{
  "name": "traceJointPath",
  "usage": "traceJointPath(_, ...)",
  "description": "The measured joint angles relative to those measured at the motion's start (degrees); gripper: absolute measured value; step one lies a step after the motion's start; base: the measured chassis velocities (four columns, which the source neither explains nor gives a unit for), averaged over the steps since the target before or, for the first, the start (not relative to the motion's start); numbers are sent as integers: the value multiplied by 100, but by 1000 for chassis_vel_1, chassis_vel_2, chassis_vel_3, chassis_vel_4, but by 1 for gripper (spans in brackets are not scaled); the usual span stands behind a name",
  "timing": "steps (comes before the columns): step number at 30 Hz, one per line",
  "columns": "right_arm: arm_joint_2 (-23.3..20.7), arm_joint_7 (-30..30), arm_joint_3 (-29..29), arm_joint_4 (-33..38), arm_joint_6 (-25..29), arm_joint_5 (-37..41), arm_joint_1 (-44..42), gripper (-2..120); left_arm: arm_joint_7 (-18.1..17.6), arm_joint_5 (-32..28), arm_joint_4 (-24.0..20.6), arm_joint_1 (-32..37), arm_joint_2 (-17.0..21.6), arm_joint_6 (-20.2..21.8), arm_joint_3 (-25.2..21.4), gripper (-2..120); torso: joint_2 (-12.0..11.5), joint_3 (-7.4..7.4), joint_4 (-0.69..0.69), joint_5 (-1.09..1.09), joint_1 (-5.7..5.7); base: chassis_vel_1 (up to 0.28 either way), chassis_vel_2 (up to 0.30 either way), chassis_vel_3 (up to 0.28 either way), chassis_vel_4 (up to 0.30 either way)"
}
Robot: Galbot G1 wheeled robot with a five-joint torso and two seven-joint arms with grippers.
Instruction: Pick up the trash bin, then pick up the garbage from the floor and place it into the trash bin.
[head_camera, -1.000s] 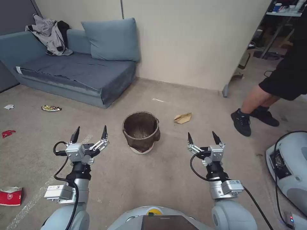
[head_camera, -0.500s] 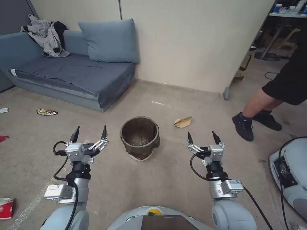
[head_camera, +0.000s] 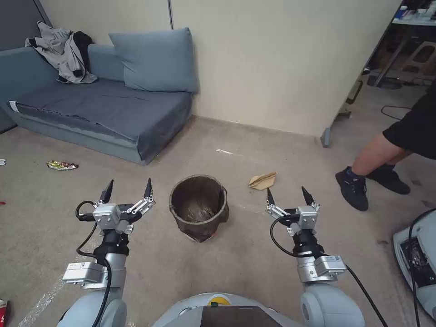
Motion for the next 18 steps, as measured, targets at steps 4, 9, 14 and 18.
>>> traceJointPath(4,-4,9,1,0,-7,0,-1,100,0,-3,0,-5,15,14,-4,100,0,0,-1,0,0,-85,91,75,-75)
traceJointPath(9,-4,5,-4,-6,-17,-1,-2,100,-2,-8,4,-15,35,15,-17,100,0,0,-1,1,0,-54,57,42,-45)
traceJointPath(14,-2,5,-12,-20,16,25,-2,100,-4,-33,24,-36,97,22,-39,100,0,0,0,0,0,0,0,0,0)
traceJointPath(18,-16,6,-8,-32,28,41,-9,100,-4,-133,40,-87,194,124,-61,100,0,0,-1,0,0,0,0,0,0)
